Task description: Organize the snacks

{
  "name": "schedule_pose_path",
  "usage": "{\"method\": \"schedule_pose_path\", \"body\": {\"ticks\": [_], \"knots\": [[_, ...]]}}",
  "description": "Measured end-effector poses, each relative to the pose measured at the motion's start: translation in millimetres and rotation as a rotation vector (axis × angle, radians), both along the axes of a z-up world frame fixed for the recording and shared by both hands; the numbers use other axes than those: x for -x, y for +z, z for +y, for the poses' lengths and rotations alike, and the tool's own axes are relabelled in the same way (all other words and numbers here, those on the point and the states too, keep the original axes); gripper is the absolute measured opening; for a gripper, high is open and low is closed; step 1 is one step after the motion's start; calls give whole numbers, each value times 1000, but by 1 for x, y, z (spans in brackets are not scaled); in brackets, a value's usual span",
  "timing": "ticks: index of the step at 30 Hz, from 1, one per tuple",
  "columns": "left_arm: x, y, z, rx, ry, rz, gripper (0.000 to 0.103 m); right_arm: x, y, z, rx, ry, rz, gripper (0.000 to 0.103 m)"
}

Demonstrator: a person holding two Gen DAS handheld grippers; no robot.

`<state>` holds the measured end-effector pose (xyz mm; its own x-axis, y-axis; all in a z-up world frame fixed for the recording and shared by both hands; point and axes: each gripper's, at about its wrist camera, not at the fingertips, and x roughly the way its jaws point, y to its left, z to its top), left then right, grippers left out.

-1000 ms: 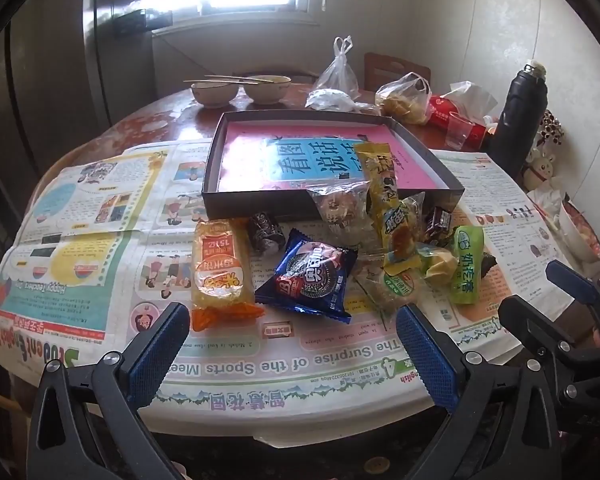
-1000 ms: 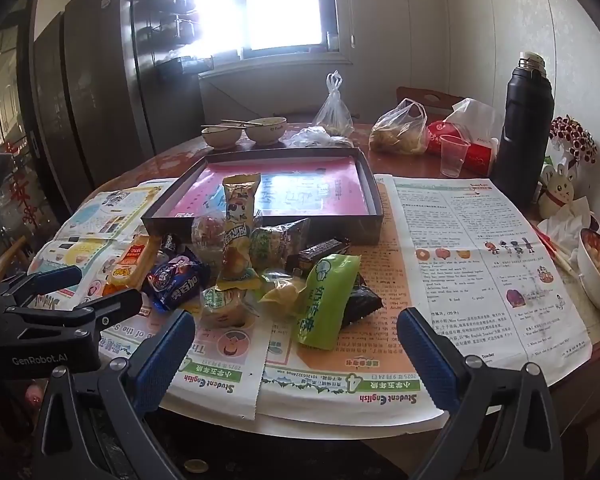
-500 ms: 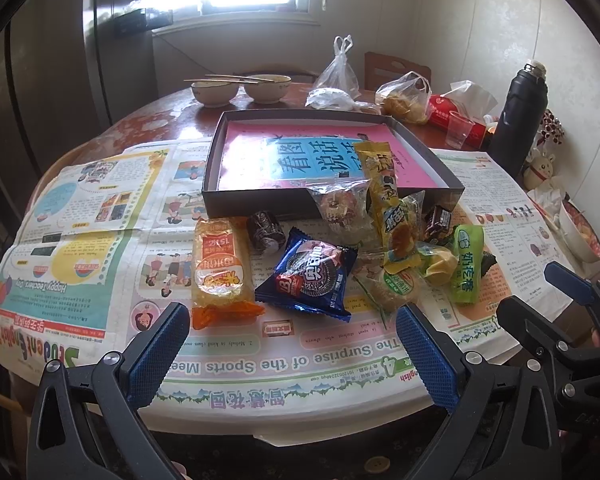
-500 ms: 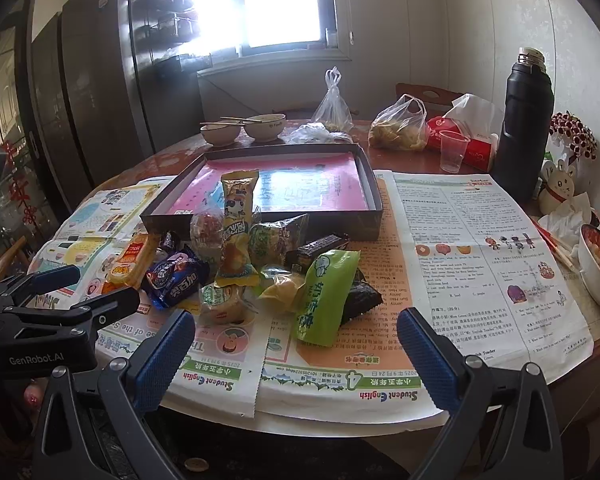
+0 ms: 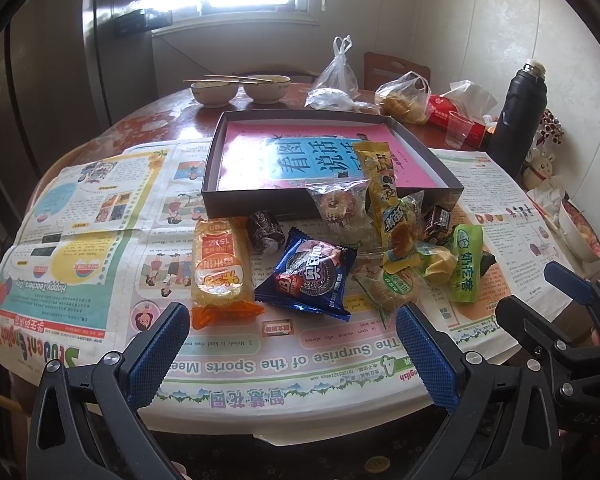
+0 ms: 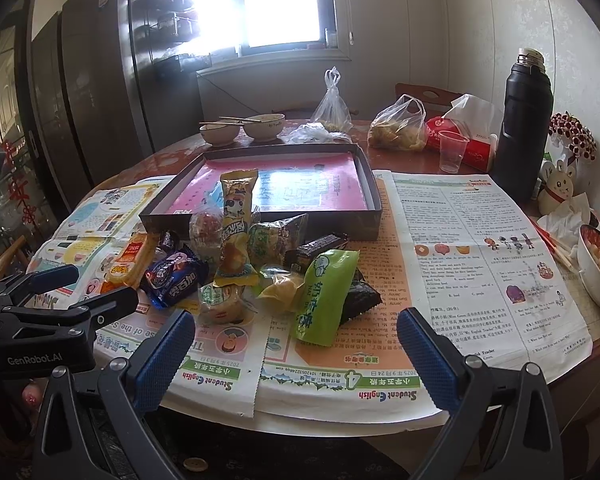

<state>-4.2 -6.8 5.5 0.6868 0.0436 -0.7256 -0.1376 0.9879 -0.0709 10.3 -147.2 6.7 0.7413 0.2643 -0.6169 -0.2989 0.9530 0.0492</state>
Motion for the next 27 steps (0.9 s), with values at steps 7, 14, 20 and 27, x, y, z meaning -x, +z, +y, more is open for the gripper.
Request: {"method": "schedule_pose_path", "body": {"ticks": [7,14,20,27], "knots": [[0,0,0,0,1,-1,103,0,0,0,0,1,-1,102],[0,0,0,-1,1,-1,103,1,0,0,0,1,1,102],[0,0,0,0,0,2,103,0,0,0,1,2,3,102],[0,-2,1,0,1,3,103,-1,-1,0,1,2,5,102]]}}
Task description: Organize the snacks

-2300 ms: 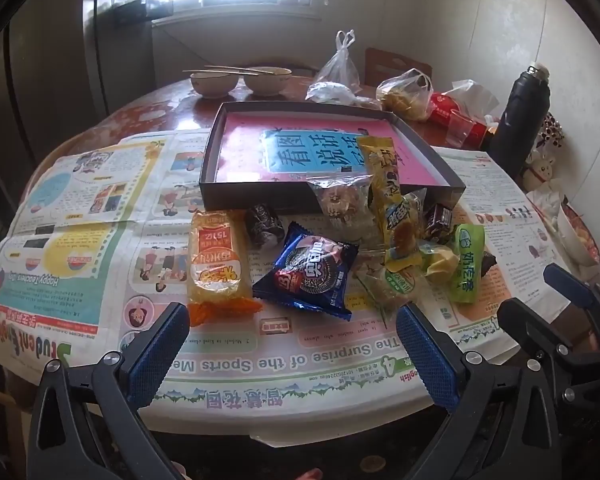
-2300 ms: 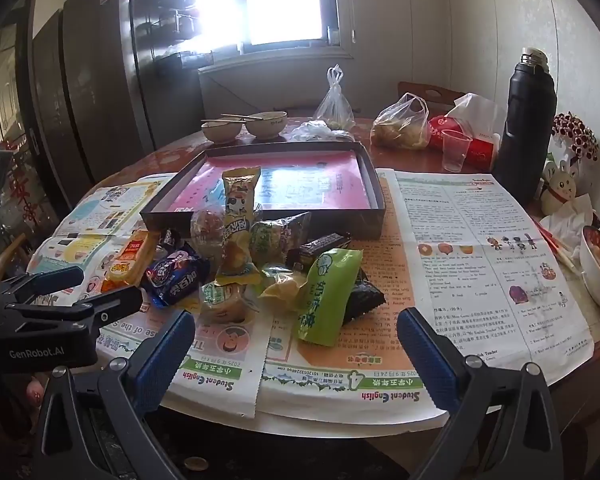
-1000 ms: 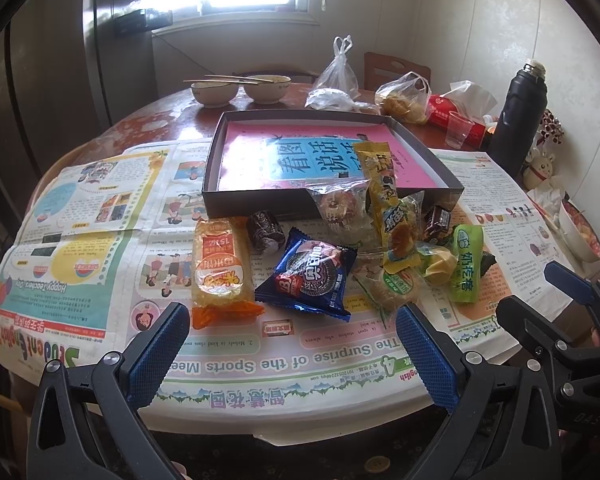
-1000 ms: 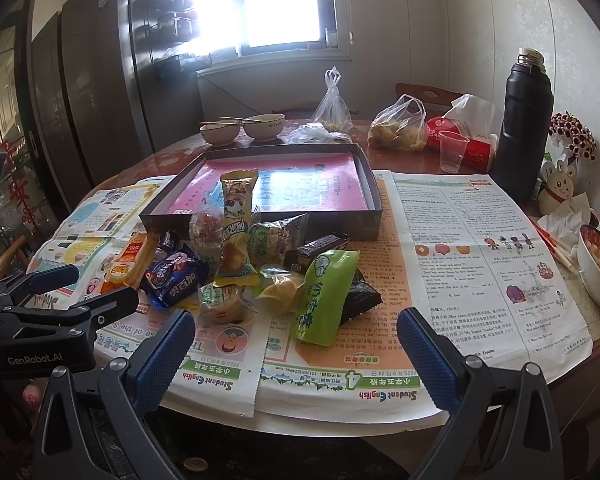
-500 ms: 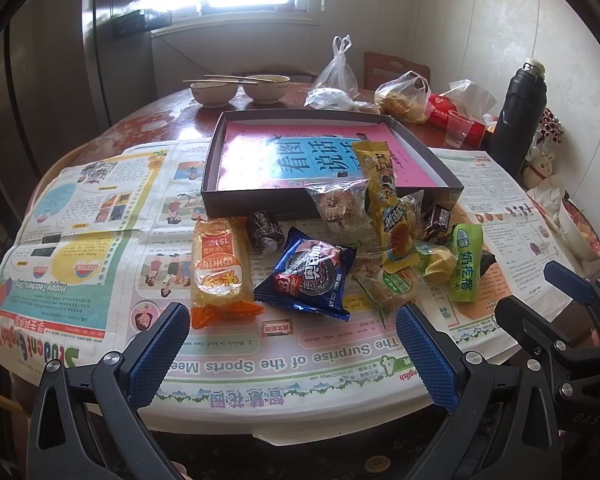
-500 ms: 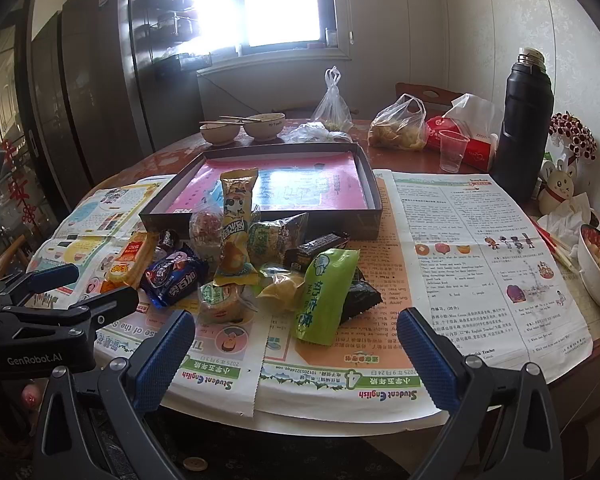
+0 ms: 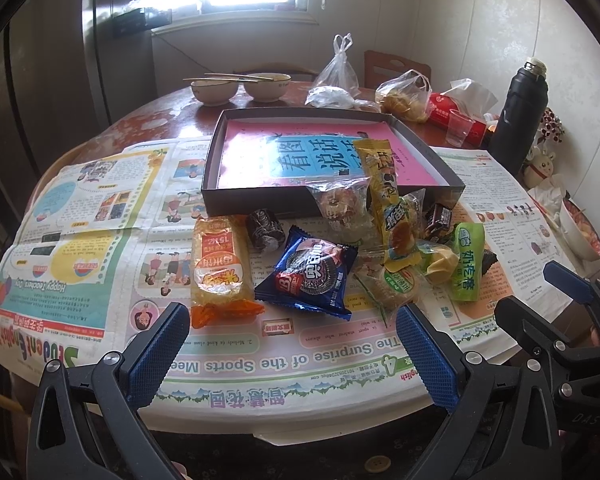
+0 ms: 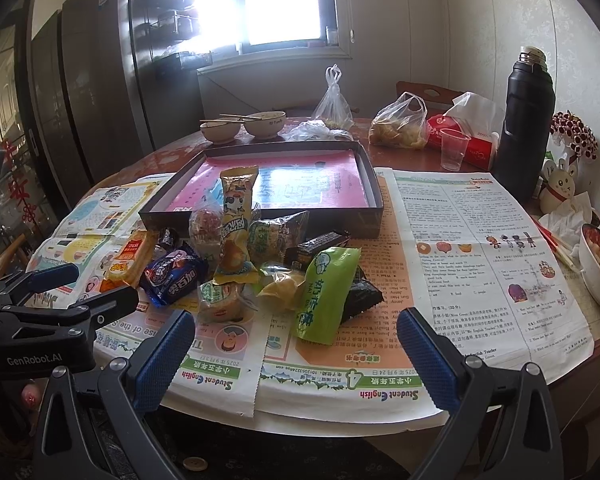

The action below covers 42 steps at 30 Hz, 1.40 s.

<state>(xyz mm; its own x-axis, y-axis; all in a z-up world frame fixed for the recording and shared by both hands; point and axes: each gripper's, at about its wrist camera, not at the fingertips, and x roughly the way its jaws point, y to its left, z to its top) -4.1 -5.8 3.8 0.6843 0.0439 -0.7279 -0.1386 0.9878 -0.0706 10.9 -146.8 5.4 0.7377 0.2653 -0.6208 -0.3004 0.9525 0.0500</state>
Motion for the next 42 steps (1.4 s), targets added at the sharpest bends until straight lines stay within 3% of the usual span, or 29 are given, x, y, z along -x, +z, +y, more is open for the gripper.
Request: {"method": "schedule_pose_path", "body": {"ticks": [13,22,34,38,42], "knots": [[-6,-6,11,10,15,20,103,-7,-5,-2,-7,-6,22,102],[-16,-13,59,40,136,50,103,-17,-10,-10,-26,-22,48,102],[-49,-27,78,69,149,121,102,-45,-13,-29,-35,-87,68,102],[-58,-30,76,75,131,133,98,-57,-17,-27,-28,-85,89,100],[-62,-34,74,89,115,142,86,-63,-23,-22,-27,-65,122,88]]}}
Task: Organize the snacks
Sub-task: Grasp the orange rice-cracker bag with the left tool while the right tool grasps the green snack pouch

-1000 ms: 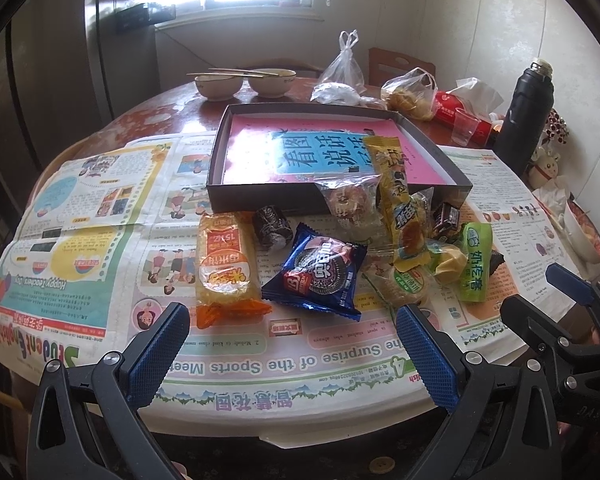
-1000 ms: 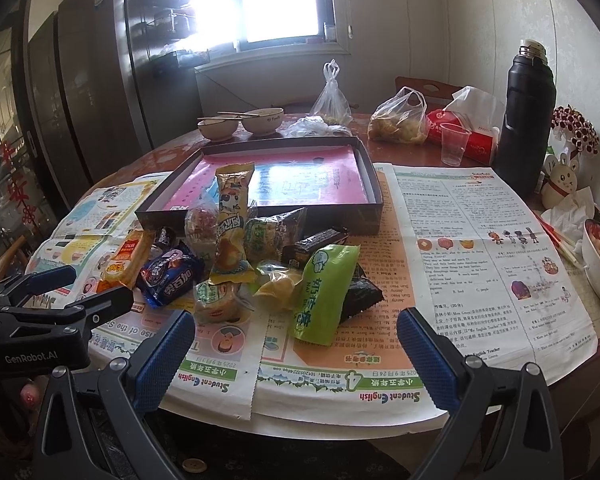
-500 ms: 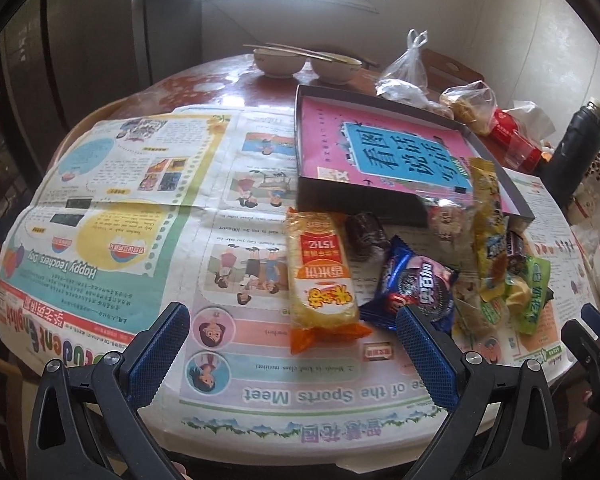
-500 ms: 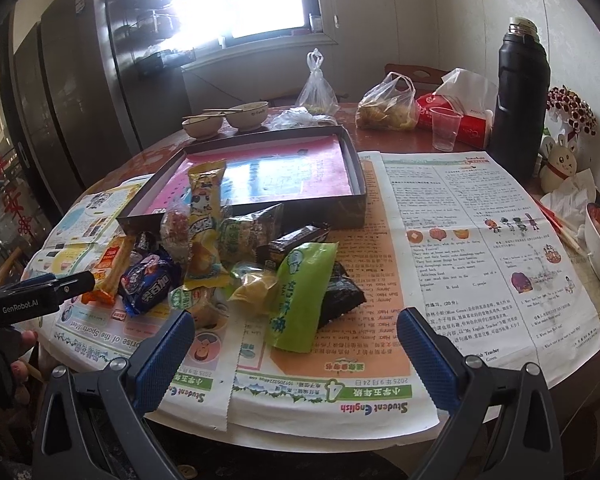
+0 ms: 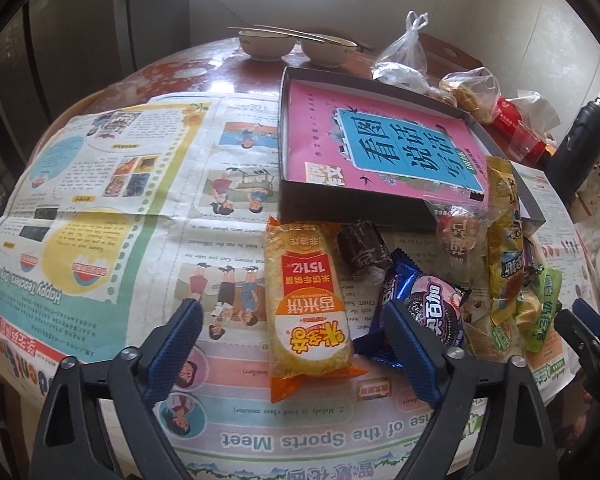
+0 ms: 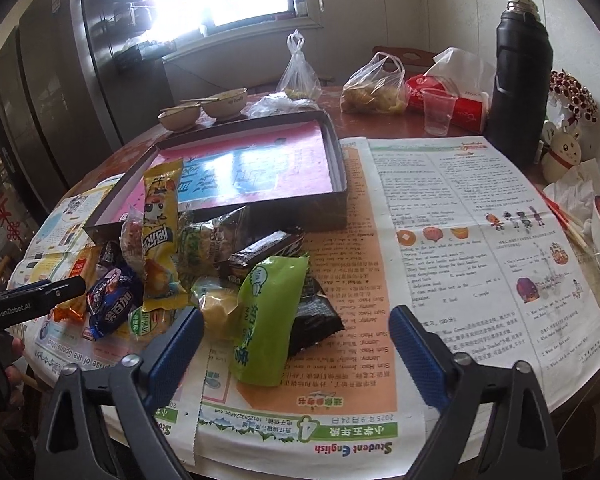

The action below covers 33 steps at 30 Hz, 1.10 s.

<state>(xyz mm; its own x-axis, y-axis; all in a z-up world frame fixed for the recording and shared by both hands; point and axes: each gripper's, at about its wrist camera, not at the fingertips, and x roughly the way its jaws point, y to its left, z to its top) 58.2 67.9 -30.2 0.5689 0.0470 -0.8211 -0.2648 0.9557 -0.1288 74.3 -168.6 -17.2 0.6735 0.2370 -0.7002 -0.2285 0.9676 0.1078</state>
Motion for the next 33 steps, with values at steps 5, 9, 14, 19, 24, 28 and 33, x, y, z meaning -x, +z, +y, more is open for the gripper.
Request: {"method": "schedule_pose_path", "body": {"ticks": [5,9,14,19,24,28,33], "knots": [[-3,-2,0,16,-8,-8,76,3,-2,10,-26,91,9,87],[-6,-8,0,27,-17,10,67,1,-7,20,34,125,-15,87],[-7,-7,-4,20,-30,6,65,0,-9,36,124,148,-59,79],[-7,-8,-4,20,-35,2,63,3,-14,51,205,212,-84,68],[-9,-8,-4,19,-36,-4,53,2,-17,61,242,245,-110,67],[-11,-8,-4,20,-35,-6,47,1,-18,67,271,252,-127,67],[-12,-8,0,51,-37,-19,36,4,-19,79,318,269,-171,54]]}}
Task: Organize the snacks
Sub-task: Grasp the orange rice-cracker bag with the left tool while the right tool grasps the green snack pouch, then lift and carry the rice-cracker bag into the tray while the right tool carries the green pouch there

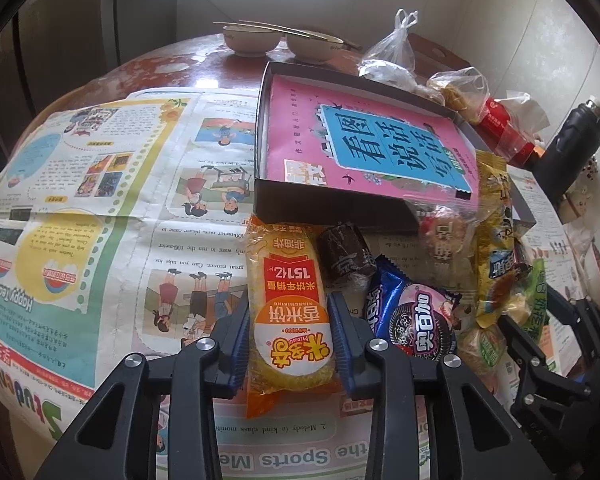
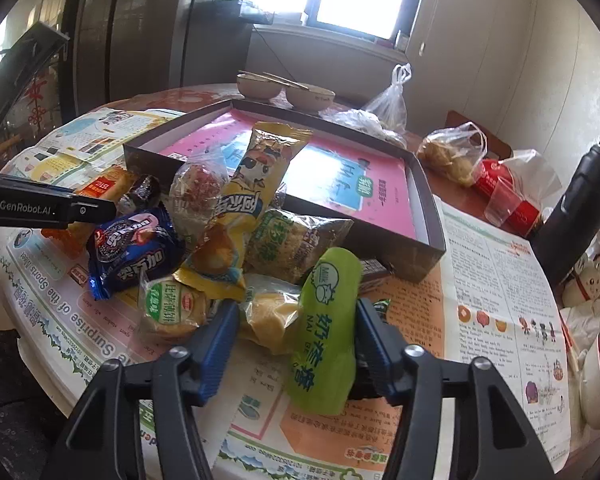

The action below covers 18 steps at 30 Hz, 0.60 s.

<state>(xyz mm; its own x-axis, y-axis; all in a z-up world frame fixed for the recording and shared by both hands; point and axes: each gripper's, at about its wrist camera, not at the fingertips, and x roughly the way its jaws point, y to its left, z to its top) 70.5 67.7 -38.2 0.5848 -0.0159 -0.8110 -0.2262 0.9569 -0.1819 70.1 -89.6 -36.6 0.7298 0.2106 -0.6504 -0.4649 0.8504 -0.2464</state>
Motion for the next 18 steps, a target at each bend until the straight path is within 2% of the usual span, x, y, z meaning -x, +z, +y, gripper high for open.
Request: {"method": "schedule_pose_path", "body": {"ticks": [2,5,6,8,11,14,18], "knots": [[0,0,0,4,-5,-3,35,3,-1,4,29,9,-23,52],[1,-1,1,20,-10,-11,35,3,0,-1,-5,7,-27,47],[2,-1,2,25,-11,-13,35,3,3,-5,-35,11,-18,36],[4,0,3,38,-11,-18,35,1,5,-11,-74,19,22,30],[7,2,5,46,-10,-27,33,-1,2,-19,-90,6,42,29],[10,8,7,50,-7,-43,32,-2,9,-30,-174,8,70,29],[14,18,9,56,-8,-74,32,-1,22,-41,-222,-10,49,29]]}}
